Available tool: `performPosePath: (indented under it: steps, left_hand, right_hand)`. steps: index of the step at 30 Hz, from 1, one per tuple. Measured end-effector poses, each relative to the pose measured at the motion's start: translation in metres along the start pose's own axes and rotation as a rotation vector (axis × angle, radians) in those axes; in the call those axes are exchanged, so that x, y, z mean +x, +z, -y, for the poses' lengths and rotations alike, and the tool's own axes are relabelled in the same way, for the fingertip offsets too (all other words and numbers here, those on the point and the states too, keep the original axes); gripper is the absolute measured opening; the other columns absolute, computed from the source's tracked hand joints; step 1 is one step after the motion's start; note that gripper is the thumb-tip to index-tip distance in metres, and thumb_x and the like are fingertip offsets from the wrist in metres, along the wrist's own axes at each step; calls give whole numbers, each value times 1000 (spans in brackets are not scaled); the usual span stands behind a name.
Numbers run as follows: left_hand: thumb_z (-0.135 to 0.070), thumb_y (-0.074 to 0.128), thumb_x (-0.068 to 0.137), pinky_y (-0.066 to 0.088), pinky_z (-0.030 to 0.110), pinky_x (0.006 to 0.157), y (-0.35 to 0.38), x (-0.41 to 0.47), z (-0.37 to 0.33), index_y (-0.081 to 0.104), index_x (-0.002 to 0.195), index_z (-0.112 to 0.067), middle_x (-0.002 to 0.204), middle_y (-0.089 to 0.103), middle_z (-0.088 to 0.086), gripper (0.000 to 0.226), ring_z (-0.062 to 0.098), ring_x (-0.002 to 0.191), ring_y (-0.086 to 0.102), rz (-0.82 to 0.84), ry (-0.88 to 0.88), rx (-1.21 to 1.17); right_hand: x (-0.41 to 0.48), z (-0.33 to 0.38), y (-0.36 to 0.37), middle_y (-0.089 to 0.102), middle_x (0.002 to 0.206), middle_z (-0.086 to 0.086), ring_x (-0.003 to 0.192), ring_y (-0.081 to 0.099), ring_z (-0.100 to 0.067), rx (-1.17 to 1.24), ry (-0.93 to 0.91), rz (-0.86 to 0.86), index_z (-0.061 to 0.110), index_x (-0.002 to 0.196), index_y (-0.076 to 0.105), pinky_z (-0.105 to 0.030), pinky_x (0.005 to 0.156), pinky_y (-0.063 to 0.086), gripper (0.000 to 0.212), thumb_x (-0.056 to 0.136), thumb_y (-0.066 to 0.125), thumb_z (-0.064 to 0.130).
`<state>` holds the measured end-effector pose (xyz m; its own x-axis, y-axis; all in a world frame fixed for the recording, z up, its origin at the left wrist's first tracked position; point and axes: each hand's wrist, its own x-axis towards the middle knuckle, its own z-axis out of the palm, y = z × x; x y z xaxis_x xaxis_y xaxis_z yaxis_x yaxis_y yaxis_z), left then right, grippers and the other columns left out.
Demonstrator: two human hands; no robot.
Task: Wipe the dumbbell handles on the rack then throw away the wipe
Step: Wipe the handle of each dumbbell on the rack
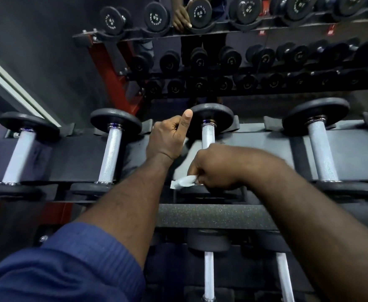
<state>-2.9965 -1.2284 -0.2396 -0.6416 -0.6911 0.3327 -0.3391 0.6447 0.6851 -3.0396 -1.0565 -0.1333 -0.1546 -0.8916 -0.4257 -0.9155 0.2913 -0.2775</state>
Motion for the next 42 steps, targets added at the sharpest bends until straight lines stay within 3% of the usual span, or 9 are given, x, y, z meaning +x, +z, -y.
performPosePath:
  steps: [8,12,16,21,24,29,34,38,42]
  left_hand:
    - [-79,28,95,29,32,52,0,1,4,45,57,-32,49,36,-5,62,13,51,38,23,-3,2]
    - [-78,28,96,29,32,52,4,2,8,44,57,-32,49,37,-5,62,12,50,37,20,-4,4]
    - [-77,29,98,31,33,50,-4,4,4,45,60,-27,52,45,-7,65,12,51,41,40,-18,-6]
    - [-86,44,88,48,34,55,31,4,30,57,63,-33,51,49,-4,61,31,55,51,66,-85,-269]
    - [-67,39,103,27,31,51,13,7,17,47,57,-38,50,46,-10,55,10,50,38,19,-17,-36]
    - [-79,25,96,26,32,53,3,3,5,49,58,-44,54,49,-19,57,10,51,38,-1,22,-11]
    - [-84,25,93,29,33,55,2,5,8,50,59,-39,50,43,-9,61,11,53,39,10,24,-37]
    - [-83,28,93,37,36,55,3,7,9,52,60,-38,52,46,-6,61,17,54,45,29,1,-35]
    - [-74,27,98,28,33,54,2,2,5,46,59,-37,54,47,-15,58,12,51,38,-1,30,-22]
  right_hand:
    - [22,28,-9,60,113,-6,100,58,-33,-243,129,226,20,86,50,-49,92,54,16,89,64,28]
    - [25,33,-11,52,99,-3,96,49,-30,-257,165,220,20,102,55,-50,97,50,19,92,64,33]
    - [35,40,-9,50,79,-4,90,53,-32,-214,222,204,15,80,51,-47,95,51,27,88,72,31]
    - [37,43,-9,52,94,-3,100,52,-30,-113,308,123,18,114,61,-42,78,41,29,91,69,33]
    - [41,42,0,52,93,-7,93,49,-30,-212,293,163,12,104,54,-43,79,42,24,94,66,30]
    - [47,29,-10,56,80,-7,94,63,-32,-245,113,307,5,85,58,-46,95,55,16,91,66,17]
    - [29,2,-18,59,91,0,83,62,-23,-199,-62,50,20,96,57,-34,70,50,14,92,62,8]
    - [21,-30,-24,58,105,6,98,58,-18,-136,-47,-259,31,112,58,-35,79,47,33,91,54,6]
    - [3,-35,-9,65,93,17,89,62,-2,-36,-121,114,34,120,65,-27,85,48,43,90,60,4]
